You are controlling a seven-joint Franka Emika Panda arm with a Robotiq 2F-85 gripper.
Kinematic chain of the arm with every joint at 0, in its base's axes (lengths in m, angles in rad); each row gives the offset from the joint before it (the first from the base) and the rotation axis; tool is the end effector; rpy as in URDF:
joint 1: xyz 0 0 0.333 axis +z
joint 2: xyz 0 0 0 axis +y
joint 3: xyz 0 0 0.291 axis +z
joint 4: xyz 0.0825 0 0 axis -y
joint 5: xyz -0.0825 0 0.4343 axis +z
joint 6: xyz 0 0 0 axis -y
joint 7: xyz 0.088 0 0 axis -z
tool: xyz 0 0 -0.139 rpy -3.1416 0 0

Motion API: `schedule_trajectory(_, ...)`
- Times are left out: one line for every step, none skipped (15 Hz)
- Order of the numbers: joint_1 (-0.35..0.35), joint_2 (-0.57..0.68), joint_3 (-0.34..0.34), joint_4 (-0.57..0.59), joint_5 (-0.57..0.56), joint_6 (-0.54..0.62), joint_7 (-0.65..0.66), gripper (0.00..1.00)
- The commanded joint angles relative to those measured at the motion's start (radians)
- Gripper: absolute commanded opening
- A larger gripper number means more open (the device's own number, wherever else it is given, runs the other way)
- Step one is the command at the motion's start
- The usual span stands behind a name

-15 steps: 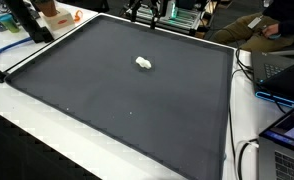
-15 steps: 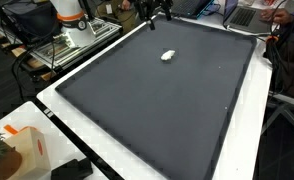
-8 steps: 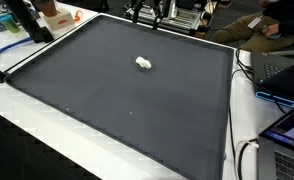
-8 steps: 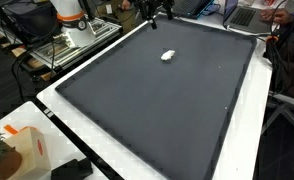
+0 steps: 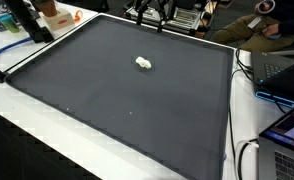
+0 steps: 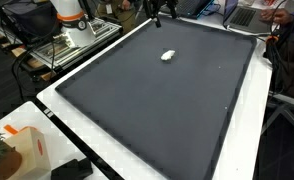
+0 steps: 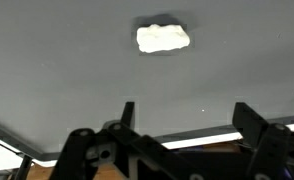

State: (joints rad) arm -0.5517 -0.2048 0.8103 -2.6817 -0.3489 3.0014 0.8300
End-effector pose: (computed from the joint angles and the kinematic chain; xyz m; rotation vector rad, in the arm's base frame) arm 0.4747 0.1288 0.2317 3.0133 -0.3208 0.7867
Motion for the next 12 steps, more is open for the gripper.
schedule_trajectory(-0.126, 0.025, 0.122, 0.048, -0.071, -0.035, 0.149, 1.0)
schedule_trajectory(-0.068, 0.002, 0.064, 0.019, -0.031, -0.005, 0.077, 1.0)
schedule_trajectory(-0.079, 0.003, 0.075, 0.025, -0.033, -0.007, 0.086, 1.0)
schedule_trajectory(-0.078, 0.003, 0.073, 0.026, -0.033, -0.007, 0.085, 1.0)
schedule_trajectory(-0.077, 0.003, 0.073, 0.026, -0.033, -0.007, 0.085, 1.0)
schedule_trajectory(-0.077, 0.003, 0.073, 0.026, -0.033, -0.007, 0.085, 1.0)
schedule_trajectory(-0.077, 0.003, 0.072, 0.026, -0.033, -0.007, 0.085, 1.0)
schedule_trajectory(-0.085, 0.001, 0.08, 0.03, -0.036, -0.01, 0.097, 1.0)
schedule_trajectory(-0.079, 0.017, 0.082, 0.047, -0.029, -0.027, 0.094, 1.0)
schedule_trajectory(-0.076, 0.022, 0.083, 0.062, -0.027, -0.045, 0.089, 1.0)
schedule_trajectory(-0.073, 0.021, 0.084, 0.08, -0.025, -0.074, 0.085, 1.0)
schedule_trajectory(-0.068, 0.027, 0.082, 0.1, -0.023, -0.112, 0.073, 1.0)
